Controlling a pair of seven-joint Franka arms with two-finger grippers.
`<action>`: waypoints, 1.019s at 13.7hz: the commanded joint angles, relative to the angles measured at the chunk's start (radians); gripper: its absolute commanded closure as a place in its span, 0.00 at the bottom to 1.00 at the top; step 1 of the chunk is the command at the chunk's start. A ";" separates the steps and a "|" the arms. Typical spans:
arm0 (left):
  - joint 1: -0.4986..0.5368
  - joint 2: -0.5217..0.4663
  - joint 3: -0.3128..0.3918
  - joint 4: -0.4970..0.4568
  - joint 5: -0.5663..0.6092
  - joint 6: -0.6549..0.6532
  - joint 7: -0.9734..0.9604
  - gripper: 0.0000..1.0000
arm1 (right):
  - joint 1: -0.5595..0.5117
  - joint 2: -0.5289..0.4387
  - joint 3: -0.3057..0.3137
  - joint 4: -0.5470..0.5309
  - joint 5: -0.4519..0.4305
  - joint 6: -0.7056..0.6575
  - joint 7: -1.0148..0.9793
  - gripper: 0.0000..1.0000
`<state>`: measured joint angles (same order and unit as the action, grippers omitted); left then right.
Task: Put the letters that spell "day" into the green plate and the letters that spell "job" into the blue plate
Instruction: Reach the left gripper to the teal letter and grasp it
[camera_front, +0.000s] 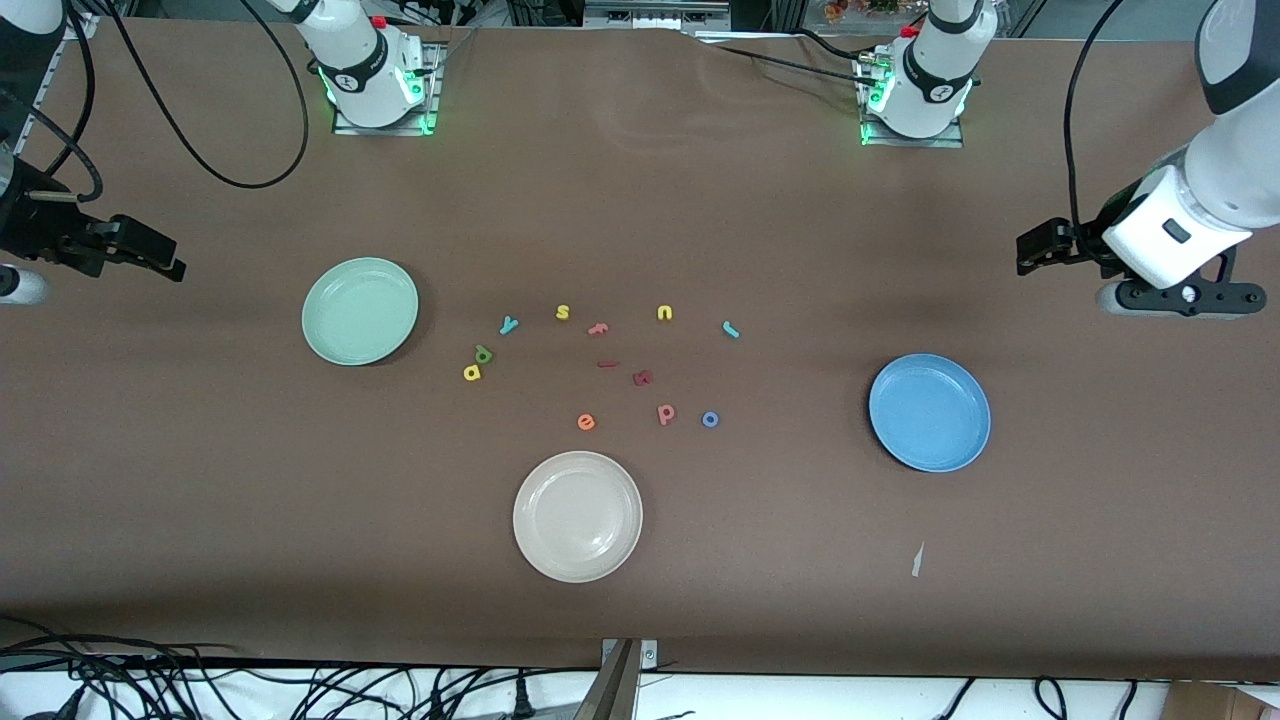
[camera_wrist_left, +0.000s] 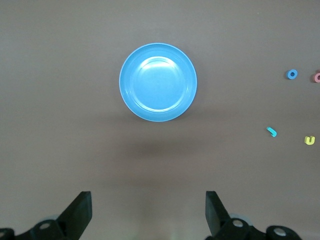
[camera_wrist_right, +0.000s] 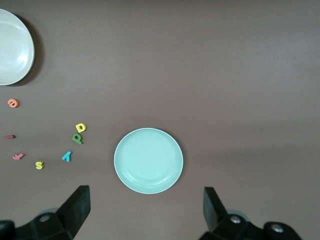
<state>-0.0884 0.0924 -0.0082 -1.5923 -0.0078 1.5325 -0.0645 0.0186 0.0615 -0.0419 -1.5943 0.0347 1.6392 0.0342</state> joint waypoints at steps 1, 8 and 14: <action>-0.001 0.012 -0.006 0.006 -0.018 0.003 0.008 0.00 | 0.001 0.008 0.001 0.017 -0.002 -0.018 -0.008 0.00; -0.019 0.104 -0.006 0.005 -0.024 0.003 0.008 0.00 | 0.003 0.008 0.001 0.017 -0.002 -0.016 -0.010 0.00; -0.111 0.050 -0.035 -0.225 -0.124 0.268 -0.012 0.00 | 0.001 0.008 0.001 0.017 -0.003 -0.016 -0.011 0.00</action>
<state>-0.1807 0.1863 -0.0326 -1.6990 -0.0888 1.6875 -0.0705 0.0193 0.0638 -0.0418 -1.5943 0.0347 1.6379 0.0335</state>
